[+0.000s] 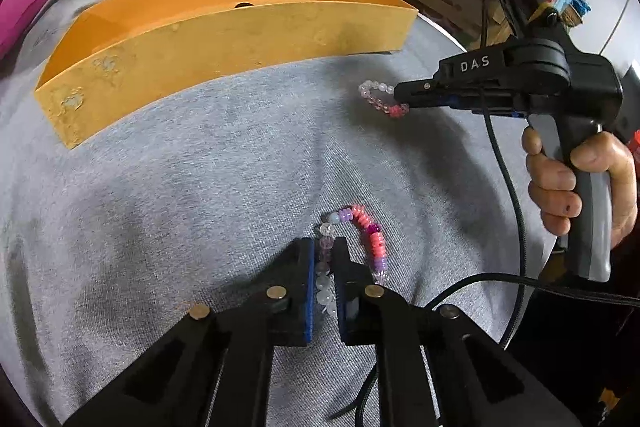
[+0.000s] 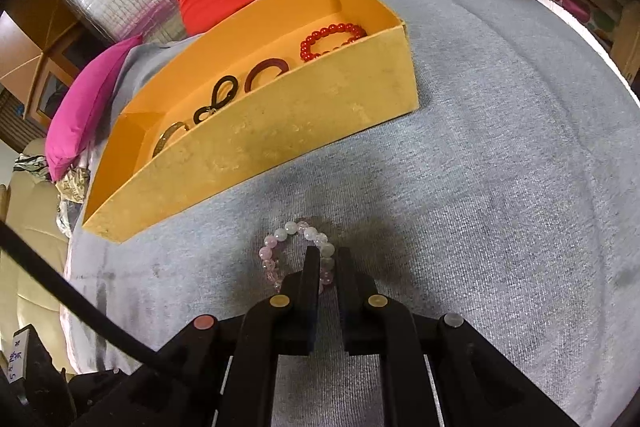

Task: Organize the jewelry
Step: 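Grasp the pink-purple bracelet with the left gripper while the right gripper grasps the pink-white bracelet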

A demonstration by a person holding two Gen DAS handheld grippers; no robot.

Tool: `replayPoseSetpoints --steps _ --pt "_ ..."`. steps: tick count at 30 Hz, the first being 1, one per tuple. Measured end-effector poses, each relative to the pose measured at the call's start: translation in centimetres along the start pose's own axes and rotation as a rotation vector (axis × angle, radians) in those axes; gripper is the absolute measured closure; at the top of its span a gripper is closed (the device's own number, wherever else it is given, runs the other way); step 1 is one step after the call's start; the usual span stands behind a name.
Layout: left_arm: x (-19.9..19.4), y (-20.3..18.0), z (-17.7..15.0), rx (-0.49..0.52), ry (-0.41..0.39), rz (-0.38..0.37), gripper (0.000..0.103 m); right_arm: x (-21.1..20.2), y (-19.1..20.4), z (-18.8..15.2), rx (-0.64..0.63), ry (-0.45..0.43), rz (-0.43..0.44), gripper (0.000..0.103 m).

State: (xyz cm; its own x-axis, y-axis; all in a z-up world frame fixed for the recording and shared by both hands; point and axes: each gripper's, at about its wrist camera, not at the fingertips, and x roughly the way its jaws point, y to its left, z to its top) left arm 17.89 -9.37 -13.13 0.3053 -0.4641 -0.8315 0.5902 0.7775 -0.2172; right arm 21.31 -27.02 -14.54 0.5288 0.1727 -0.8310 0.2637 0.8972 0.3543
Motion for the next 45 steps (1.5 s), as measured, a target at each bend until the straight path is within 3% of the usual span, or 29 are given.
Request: replayPoseSetpoints --steps 8,12,20,28,31,38,45 --pt "-0.3 -0.8 -0.4 0.022 -0.016 0.010 0.095 0.5 1.0 -0.2 -0.038 -0.033 -0.020 0.089" --pt "-1.5 -0.1 -0.4 0.009 -0.029 0.011 0.095 0.3 1.7 -0.6 -0.089 -0.057 -0.037 0.092" --pt "-2.3 0.3 -0.3 0.003 -0.047 0.011 0.095 -1.3 1.5 -0.3 -0.085 -0.107 0.003 0.093" --pt "-1.1 0.0 -1.0 0.034 0.008 0.016 0.095 -0.8 0.1 0.1 -0.020 -0.048 0.009 0.091" --pt "-0.9 -0.1 -1.1 0.044 0.015 0.024 0.094 -0.8 0.1 0.2 -0.015 -0.045 0.007 0.080" --pt "-0.7 -1.2 -1.0 0.080 0.014 0.013 0.076 0.0 0.4 0.2 -0.007 -0.035 -0.004 0.079" --pt "-0.7 -1.5 -1.1 0.083 0.010 0.013 0.075 0.8 1.0 0.4 -0.015 -0.056 -0.023 0.077"
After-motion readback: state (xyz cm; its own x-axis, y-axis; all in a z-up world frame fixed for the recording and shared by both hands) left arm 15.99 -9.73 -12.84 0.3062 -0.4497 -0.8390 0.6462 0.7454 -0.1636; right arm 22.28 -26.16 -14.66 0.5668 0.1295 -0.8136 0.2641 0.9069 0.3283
